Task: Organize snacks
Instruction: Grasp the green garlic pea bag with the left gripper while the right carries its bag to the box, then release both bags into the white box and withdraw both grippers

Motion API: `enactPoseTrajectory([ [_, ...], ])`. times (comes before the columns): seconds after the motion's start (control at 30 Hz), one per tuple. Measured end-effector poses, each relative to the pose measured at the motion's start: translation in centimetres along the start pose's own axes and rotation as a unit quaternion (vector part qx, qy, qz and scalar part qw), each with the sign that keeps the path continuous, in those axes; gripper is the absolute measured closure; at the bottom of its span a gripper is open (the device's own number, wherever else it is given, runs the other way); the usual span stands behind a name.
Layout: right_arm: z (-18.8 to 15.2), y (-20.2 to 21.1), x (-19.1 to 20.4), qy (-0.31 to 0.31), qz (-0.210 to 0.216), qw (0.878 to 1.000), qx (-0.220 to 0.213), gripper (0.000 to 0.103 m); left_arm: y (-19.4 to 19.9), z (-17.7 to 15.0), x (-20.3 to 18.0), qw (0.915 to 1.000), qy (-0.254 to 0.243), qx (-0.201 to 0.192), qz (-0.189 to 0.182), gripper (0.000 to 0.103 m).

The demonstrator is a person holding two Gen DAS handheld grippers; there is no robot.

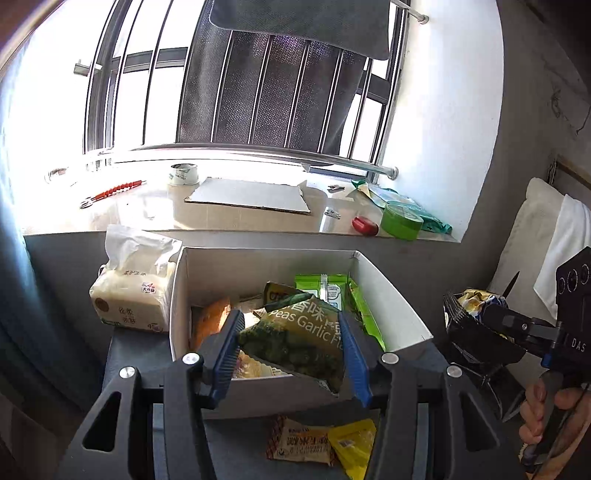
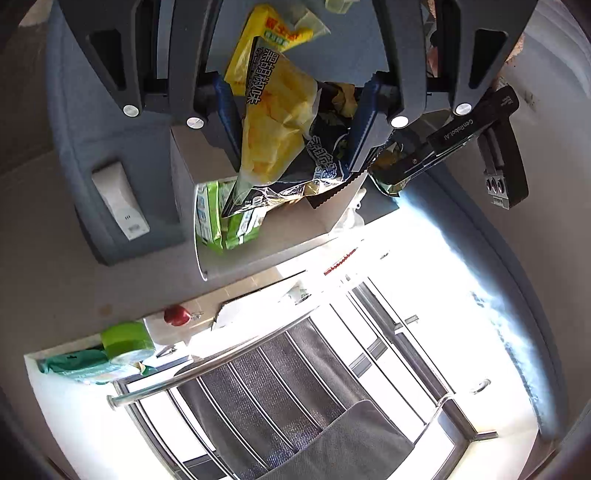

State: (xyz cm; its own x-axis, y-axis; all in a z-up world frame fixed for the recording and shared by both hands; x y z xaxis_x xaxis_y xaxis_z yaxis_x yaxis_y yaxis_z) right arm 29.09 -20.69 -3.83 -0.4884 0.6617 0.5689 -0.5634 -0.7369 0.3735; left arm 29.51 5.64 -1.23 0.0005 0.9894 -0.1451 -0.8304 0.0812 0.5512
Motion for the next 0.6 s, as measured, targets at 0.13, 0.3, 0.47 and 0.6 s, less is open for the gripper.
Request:
enactPoseTrajectory([
  [0.13, 3.6, -3.9, -1.2, -0.007, -0.039, 0.999, 0.013, 0.045, -3.2, 2.4, 0.9, 0.9996, 0.002, 0.018, 0.022, 0.047],
  [0.3, 5.4, -7.1, -2.5, -0.009, -0.065, 0.998, 0.023, 0.044, -6.1, 2.9, 1.9, 0.9978, -0.011, 0.045, 0.047, 0.039],
  [0.47, 5.6, -8.0, -3.3, -0.008, -0.090, 0.995, 0.034, 0.000, -7.5, 1.1, 4.6, 0.9927, 0.035, 0.099, 0.058, 0.000],
  [0.6, 5.3, -7.1, -3.0, 0.007, -0.089, 0.996, 0.012, 0.000, -7.2, -0.5, 5.6, 0.9900, 0.062, 0.114, 0.055, 0.000],
])
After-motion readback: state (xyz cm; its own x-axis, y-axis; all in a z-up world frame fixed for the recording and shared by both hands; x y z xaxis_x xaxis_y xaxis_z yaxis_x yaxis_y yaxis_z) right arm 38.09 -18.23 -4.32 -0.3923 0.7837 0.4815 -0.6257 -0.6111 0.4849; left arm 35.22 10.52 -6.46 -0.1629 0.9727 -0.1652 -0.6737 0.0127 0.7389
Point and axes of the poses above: each gripper's, at about its wrist camera, not at the fingertips, and y roughly against the way its jaws point, x to its left, z to its top, the point moved 3 cm from there along -y, roughly the way its jaws point, and after that the axes turned 4 degrees about z, right-handed, at the moved point
